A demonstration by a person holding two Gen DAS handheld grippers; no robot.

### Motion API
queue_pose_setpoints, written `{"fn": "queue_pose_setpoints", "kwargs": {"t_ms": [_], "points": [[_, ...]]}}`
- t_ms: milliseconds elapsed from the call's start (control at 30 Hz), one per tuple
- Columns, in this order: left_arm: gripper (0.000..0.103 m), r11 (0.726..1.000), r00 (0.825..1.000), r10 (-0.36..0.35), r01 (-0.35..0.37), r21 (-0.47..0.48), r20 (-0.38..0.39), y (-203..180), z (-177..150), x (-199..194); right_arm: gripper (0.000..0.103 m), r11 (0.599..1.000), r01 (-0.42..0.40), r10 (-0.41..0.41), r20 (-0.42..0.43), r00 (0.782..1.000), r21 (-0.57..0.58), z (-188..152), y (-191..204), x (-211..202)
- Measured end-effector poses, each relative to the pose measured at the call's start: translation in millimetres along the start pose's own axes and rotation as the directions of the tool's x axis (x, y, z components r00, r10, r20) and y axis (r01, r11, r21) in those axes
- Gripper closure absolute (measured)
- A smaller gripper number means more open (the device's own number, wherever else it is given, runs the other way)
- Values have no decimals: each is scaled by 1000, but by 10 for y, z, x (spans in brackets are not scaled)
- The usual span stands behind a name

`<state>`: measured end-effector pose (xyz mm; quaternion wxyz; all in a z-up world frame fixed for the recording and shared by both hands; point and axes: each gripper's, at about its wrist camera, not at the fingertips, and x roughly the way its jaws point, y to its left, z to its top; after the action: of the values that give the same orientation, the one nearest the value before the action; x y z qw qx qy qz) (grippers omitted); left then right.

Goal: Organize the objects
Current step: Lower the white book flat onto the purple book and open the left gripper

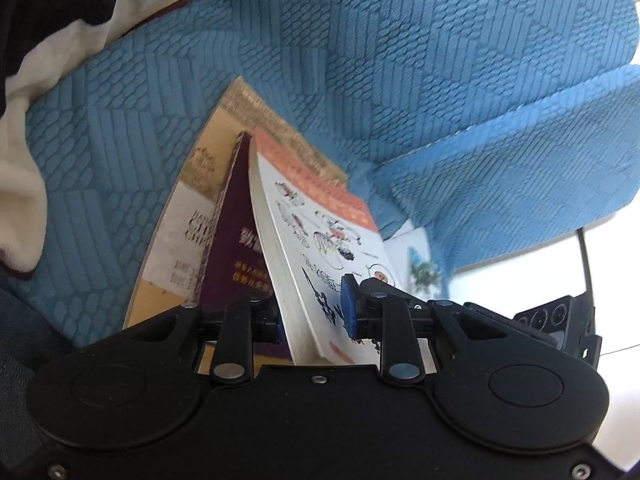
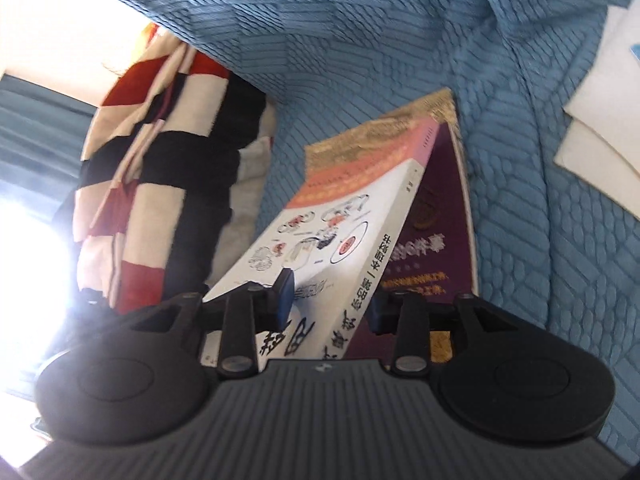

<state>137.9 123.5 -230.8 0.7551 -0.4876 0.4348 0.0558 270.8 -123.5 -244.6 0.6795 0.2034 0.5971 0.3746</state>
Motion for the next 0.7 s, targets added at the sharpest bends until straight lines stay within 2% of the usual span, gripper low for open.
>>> {"fn": "queue_pose_setpoints", "kwargs": {"t_ms": [133, 267, 333, 433, 500, 533, 567, 633, 700], "points": [[73, 998, 997, 63, -63, 6, -37, 47, -66, 98, 58, 999, 23, -21, -37, 999, 41, -75, -132, 73], [66, 988, 986, 151, -150, 24, -64, 67, -131, 217, 58, 995, 54, -49, -63, 997, 79, -139, -312, 152], [63, 987, 986, 156, -154, 40, -64, 52, -151, 230, 61, 993, 45, -39, -55, 998, 112, -153, -417, 153], [59, 980, 980, 188, -183, 74, -66, -10, -174, 237, 60, 994, 57, -54, -29, 998, 95, -167, -430, 89], [47, 971, 974, 221, -213, 111, -60, -81, -205, 217, 60, 992, 85, -83, -26, 996, 90, -166, -419, 50], [34, 966, 970, 236, -228, 121, -52, -104, -218, 199, 60, 991, 103, -102, -24, 995, 81, -170, -404, 21], [25, 962, 969, 246, -239, 129, -40, -131, -235, 166, 59, 989, 129, -128, -21, 992, 69, -178, -385, -14], [24, 957, 967, 252, -246, 153, -27, -190, -270, 90, 60, 984, 172, -171, -9, 985, 48, -199, -350, -94], [24, 948, 963, 270, -263, 178, -15, -271, -300, 13, 60, 986, 161, -161, 11, 987, 42, -225, -323, -221]]}}
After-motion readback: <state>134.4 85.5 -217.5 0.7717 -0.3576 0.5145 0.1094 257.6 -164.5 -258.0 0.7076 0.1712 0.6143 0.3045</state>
